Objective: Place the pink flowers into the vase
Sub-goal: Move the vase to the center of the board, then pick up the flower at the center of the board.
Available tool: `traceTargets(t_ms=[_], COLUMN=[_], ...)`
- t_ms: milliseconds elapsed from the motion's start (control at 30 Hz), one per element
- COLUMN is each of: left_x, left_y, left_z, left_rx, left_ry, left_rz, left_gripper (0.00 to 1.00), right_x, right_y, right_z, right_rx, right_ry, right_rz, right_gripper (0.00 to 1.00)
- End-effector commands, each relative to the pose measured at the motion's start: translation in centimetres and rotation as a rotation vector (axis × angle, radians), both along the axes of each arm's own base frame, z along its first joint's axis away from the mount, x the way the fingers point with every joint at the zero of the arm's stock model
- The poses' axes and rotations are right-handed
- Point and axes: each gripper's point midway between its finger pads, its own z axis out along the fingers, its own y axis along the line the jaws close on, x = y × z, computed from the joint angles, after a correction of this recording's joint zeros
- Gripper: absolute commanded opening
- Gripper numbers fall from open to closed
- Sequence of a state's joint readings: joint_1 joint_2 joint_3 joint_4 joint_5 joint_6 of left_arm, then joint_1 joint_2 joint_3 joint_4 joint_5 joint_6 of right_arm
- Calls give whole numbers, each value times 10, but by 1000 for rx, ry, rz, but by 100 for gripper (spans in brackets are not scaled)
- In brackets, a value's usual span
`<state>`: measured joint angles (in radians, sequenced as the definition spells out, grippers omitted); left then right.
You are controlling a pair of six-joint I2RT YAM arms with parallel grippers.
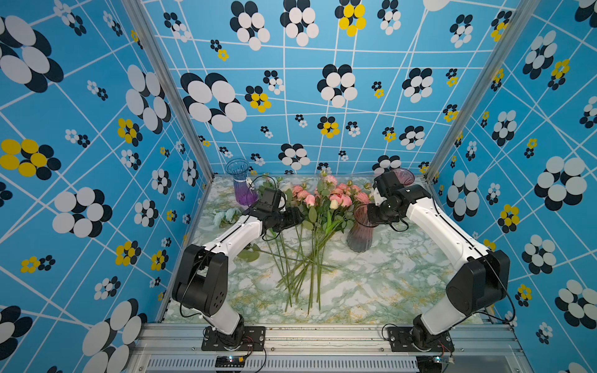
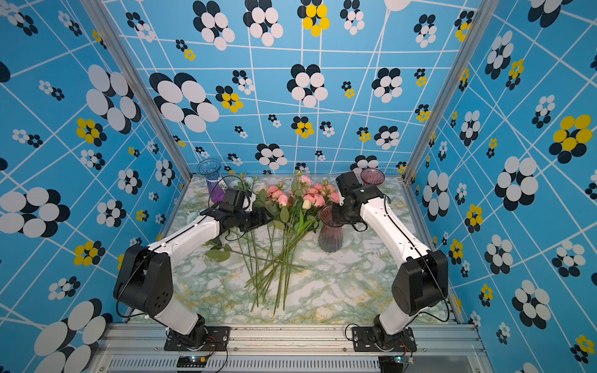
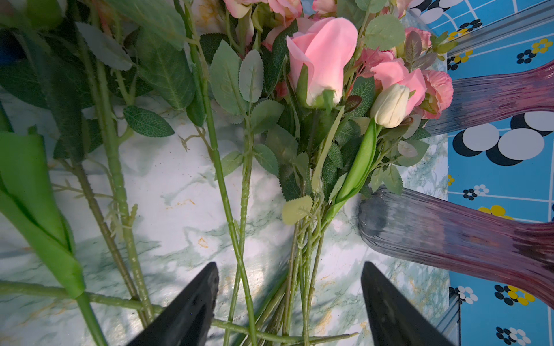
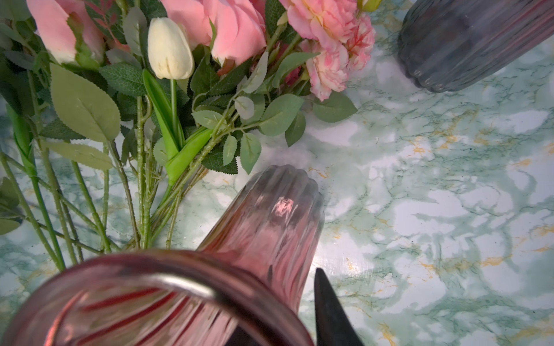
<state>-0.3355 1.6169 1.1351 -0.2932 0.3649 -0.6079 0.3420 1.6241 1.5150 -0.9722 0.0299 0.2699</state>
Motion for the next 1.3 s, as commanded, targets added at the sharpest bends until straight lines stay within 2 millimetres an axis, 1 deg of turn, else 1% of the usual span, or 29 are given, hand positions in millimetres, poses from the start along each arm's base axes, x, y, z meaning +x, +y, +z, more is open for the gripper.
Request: traceTargets(t_ms=[0,300,400,567,667,733,833,967,1000,1067,1133,1167,1267], left_x=[-6,-4,-3,-1,1,1,2,0,-1,-4,-7,-8,-13], left_y=[1,1,2,1,1,2,1,-1,-3,-5,-10,-14,-30], left_z=[4,3,6,15,20,23,26,27,26,21,16,14,4], left_rx=[19,18,19,17,20,22,21,11,8,10,7,3,-13], left_ry=[-11,-9,-14,-28,-35,-39,-41,-29,-23,-10,1,6,28], left_rz=[-12,-11,-9,-8,-9,-9,-11,-14,-16,-23,-32,-36,-61], left_gripper=[76,77,77,77,77,77,77,77,77,77,77,77,76], right_x=[-4,-6,-7,-6,-6,-6,-5,-5,-5,-5,-5,-1,2], right_y=[-15,-37,-39,-39,-42,-43,-46,-49,-50,-51,-50,-48,-40], right_z=[1,0,-1,-1,4,11,23,41,47,59,68,85,106], right_rx=[-29,-13,2,0,-12,-14,-15,-14,-12,-5,9,29,75], right_ry=[3,36,46,55,47,28,-8,-61,-79,-113,-147,-195,-274], right_rz=[-22,-84,-91,-98,-107,-117,-128,-138,-142,-148,-150,-149,-134], right_gripper=[23,23,24,31,37,43,48,62,66,70,78,81,91])
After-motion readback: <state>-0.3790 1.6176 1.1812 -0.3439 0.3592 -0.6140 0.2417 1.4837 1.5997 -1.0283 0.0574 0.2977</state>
